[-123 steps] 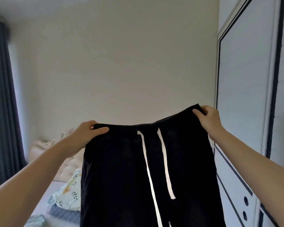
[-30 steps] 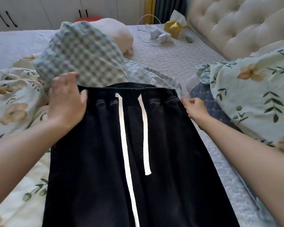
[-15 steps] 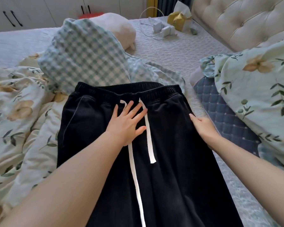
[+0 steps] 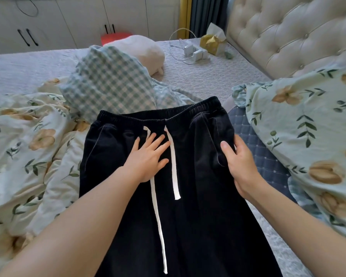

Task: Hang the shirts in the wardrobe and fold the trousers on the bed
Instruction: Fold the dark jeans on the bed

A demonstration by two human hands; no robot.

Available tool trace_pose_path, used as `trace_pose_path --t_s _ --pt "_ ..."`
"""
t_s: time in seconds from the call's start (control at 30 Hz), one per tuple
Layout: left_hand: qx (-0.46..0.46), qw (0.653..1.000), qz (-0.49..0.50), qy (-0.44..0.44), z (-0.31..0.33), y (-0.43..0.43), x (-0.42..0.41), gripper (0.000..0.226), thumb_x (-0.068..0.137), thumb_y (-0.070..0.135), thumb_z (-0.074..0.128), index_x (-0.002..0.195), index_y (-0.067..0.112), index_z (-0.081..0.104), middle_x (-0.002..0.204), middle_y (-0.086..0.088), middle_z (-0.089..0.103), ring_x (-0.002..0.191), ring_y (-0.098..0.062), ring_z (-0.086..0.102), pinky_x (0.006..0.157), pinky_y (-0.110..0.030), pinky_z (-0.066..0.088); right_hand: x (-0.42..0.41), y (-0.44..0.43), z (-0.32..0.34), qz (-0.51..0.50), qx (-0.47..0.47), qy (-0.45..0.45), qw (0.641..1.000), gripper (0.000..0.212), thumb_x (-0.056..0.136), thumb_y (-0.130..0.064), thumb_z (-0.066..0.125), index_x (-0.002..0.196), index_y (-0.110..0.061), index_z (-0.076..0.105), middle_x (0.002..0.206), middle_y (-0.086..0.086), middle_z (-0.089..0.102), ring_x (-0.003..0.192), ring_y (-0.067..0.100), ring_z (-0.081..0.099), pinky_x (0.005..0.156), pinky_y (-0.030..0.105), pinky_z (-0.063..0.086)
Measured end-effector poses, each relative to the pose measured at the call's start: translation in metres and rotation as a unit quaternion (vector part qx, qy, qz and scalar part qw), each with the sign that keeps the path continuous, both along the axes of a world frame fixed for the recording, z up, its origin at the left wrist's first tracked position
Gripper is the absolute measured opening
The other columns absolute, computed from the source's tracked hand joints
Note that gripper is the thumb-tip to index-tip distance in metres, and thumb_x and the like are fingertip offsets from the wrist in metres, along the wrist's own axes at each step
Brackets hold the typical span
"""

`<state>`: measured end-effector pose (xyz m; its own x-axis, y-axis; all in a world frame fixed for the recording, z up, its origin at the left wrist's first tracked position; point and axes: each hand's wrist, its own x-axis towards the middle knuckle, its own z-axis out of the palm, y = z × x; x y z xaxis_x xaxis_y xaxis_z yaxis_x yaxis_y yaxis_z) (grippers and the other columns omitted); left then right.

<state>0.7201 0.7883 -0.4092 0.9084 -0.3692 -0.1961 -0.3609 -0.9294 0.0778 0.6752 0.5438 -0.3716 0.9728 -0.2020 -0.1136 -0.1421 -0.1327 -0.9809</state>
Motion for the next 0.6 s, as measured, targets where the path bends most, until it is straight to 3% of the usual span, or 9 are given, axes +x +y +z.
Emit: trace_pose_path --t_s 0.1,0.17,0.23,0.3,0.37,0.4,0.47,0.6 --pt "-0.151 0.984 0.061 0.067 0.015 0.005 -0.01 0.056 0.103 0.049 0.03 0.155 0.034 0.016 0.164 0.007 0.007 0.151 -0.012 -0.004 0.122 -0.048 -0.004 -0.009 0.019 0.022 0.035 0.022 -0.034 0.999 0.031 0.101 -0.02 0.045 0.128 -0.033 0.056 0.122 -0.016 0.064 0.116 0.003 0.058 0.105 0.037 0.045" --pt "-0.299 0.939 0.126 0.114 0.033 0.008 -0.01 0.053 0.103 0.048 0.03 0.153 0.03 0.029 0.16 0.007 0.023 0.15 -0.011 0.009 0.123 -0.042 0.003 -0.016 0.04 0.033 0.051 0.042 -0.056 0.996 0.034 0.102 -0.015 0.043 0.125 -0.036 0.057 0.121 -0.018 0.064 0.116 0.001 0.058 0.104 0.032 0.045" --pt "-0.457 0.856 0.19 0.151 0.056 0.013 -0.007 0.054 0.103 0.051 0.029 0.148 0.024 0.042 0.151 0.005 0.042 0.142 -0.009 0.031 0.119 -0.033 0.019 -0.022 0.064 0.04 0.057 0.058 -0.067 0.994 0.036 0.101 -0.012 0.044 0.13 -0.03 0.056 0.122 -0.015 0.065 0.116 0.002 0.058 0.104 0.031 0.045" --pt "-0.573 0.758 0.251 0.186 0.079 0.021 -0.003 0.058 0.101 0.056 0.028 0.139 0.019 0.051 0.137 0.001 0.058 0.125 -0.012 0.052 0.11 -0.035 0.035 -0.027 0.092 0.042 0.052 0.051 -0.067 0.995 0.036 0.101 -0.011 0.045 0.133 -0.024 0.055 0.123 -0.012 0.064 0.116 0.001 0.057 0.105 0.028 0.044" --pt "-0.641 0.67 0.297 0.227 0.097 0.034 0.002 0.058 0.099 0.058 0.034 0.129 0.014 0.058 0.121 -0.003 0.067 0.107 -0.021 0.068 0.097 -0.04 0.05 -0.032 0.124 0.04 0.05 0.044 -0.061 0.996 0.034 0.1 -0.01 0.046 0.13 -0.022 0.056 0.123 -0.01 0.063 0.116 0.001 0.056 0.106 0.026 0.043" --pt "-0.652 0.649 0.309 0.241 0.104 0.041 0.002 0.056 0.098 0.057 0.039 0.124 0.012 0.06 0.115 -0.005 0.07 0.1 -0.024 0.07 0.091 -0.04 0.054 -0.034 0.139 0.038 0.051 0.043 -0.057 0.996 0.034 0.1 -0.009 0.046 0.129 -0.022 0.056 0.123 -0.009 0.063 0.116 0.001 0.056 0.106 0.025 0.042" --pt "-0.643 0.65 0.313 0.255 0.109 0.055 0.001 0.046 0.096 0.05 0.052 0.114 0.009 0.066 0.106 -0.007 0.073 0.093 -0.024 0.072 0.082 -0.036 0.057 -0.04 0.168 0.035 0.067 0.04 -0.046 0.996 0.035 0.1 -0.01 0.046 0.132 -0.021 0.056 0.125 -0.01 0.061 0.117 -0.001 0.054 0.104 0.02 0.041" --pt "-0.588 0.721 0.318 0.182 0.104 0.08 -0.003 0.014 0.089 0.019 0.071 0.096 0.007 0.073 0.095 -0.014 0.074 0.085 -0.024 0.073 0.078 -0.035 0.06 -0.043 0.218 0.03 0.104 0.028 -0.016 0.994 0.037 0.102 -0.017 0.045 0.138 -0.023 0.051 0.127 -0.013 0.058 0.116 -0.002 0.052 0.1 0.015 0.041"
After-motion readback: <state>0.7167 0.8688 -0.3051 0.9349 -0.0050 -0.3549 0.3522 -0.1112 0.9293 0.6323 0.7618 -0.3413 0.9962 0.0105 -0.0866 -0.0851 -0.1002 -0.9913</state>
